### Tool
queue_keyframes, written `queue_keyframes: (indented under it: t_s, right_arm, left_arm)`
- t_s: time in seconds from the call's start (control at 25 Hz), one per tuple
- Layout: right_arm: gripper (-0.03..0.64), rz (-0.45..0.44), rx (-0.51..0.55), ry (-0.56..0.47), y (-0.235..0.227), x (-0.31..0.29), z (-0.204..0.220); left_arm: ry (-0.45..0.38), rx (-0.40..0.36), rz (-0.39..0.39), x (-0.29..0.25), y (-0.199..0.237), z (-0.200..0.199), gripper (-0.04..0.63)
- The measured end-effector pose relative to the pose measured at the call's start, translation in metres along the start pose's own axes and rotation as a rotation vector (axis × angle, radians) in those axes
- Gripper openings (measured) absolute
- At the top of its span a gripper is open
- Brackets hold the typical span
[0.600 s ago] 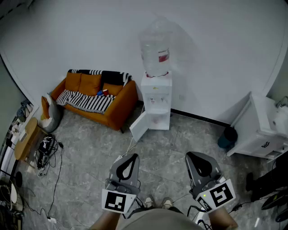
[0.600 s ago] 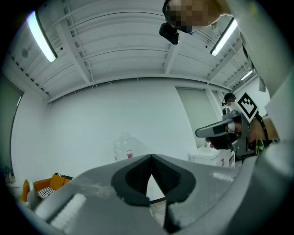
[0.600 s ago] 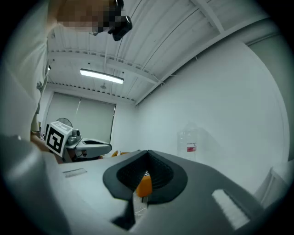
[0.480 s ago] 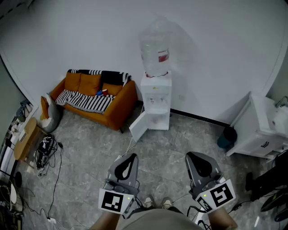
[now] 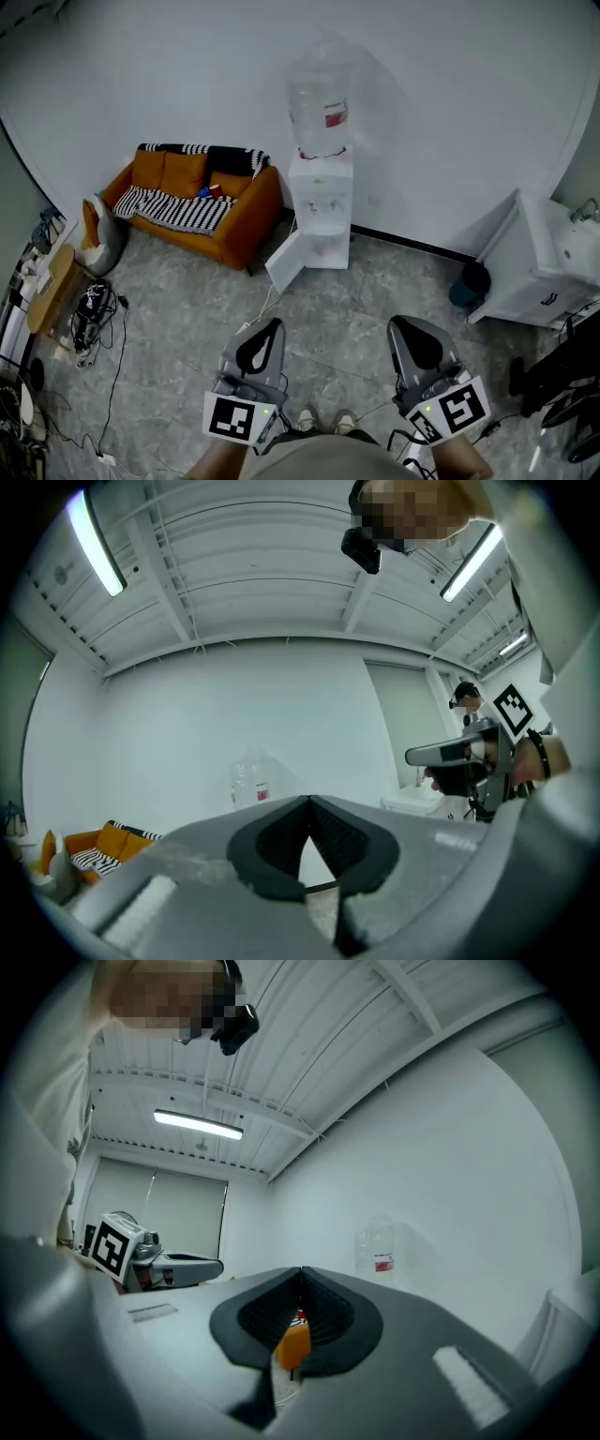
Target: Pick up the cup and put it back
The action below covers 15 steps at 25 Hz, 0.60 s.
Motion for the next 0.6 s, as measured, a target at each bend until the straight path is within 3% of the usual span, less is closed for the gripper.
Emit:
queue_keyframes:
  t_s: [0.12, 0.24, 0.32, 0.6]
  right_arm:
    - [0.049, -0.011, -0.007, 0.006, -0.002, 0.006, 0.002]
    - [0.187, -0.018, -0.024, 0.007, -0.006, 0.013, 0.004]
    - [0.238, -0.016, -0.027, 0.001, -0.012, 0.019, 0.003]
    - [0.244, -0.050, -0.010, -0.006, -0.025, 0.037, 0.004]
  left_arm:
    - [0.012, 0.012, -0.006, 0.001, -0.008, 0.001, 0.002]
    - [0.013, 0.008, -0.015, -0.001, -0.014, 0.000, 0.002]
    - [0.009, 0.003, -0.019, -0.004, -0.019, -0.002, 0.003]
    - [-0.017, -0.034, -0.033, -0.002, -0.038, -0.003, 0.002]
Point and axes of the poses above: the fingertips, and each gripper's own axes: x backward along the fingers, y to its left, z out of its underside, the point moved 4 cm from there along x, backward along the fingers, and after that the axes turned 4 degrees about -x, right-handed, at the moved point
